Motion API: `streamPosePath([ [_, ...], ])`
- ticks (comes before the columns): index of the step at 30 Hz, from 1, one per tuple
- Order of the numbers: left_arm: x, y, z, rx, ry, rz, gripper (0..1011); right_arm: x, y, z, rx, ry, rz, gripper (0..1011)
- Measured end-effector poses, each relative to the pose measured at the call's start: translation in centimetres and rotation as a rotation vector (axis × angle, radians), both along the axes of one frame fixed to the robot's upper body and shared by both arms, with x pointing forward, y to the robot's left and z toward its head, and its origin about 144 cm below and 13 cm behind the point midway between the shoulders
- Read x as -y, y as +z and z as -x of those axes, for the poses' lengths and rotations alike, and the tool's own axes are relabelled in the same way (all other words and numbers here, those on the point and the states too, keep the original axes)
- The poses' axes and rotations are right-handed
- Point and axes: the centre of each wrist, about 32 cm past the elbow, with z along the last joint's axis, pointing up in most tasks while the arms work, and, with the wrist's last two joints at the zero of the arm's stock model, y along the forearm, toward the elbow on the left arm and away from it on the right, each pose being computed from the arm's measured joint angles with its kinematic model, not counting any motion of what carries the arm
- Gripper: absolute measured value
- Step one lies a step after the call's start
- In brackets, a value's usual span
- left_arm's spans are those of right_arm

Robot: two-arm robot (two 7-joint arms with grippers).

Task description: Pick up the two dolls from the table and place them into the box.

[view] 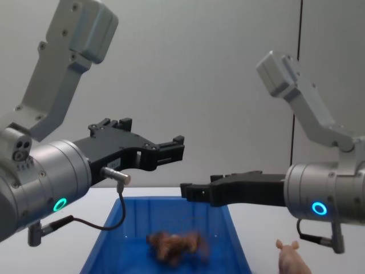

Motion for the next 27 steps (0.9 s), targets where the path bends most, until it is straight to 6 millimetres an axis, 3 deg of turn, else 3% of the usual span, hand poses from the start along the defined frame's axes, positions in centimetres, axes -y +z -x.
streamPosePath([
  [8, 0.0, 0.0, 0.0, 0.0, 0.0, 0.0, 1001, 0.3, 0.0, 0.1, 0.01, -0.012, 0.002, 885],
  [10, 0.0, 0.0, 0.0, 0.0, 0.0, 0.0, 1002, 0.5, 0.0, 0.3, 0.015, -0.02, 0.002, 898],
  [13, 0.0, 0.0, 0.0, 0.0, 0.0, 0.0, 1001, 0.9, -0.1, 0.5, 0.022, -0.035, 0.001, 994],
  [27, 0.0, 0.0, 0.0, 0.0, 0.0, 0.0, 1002, 3.2, -1.1, 3.8, 0.04, -0.17, -0.004, 1001],
])
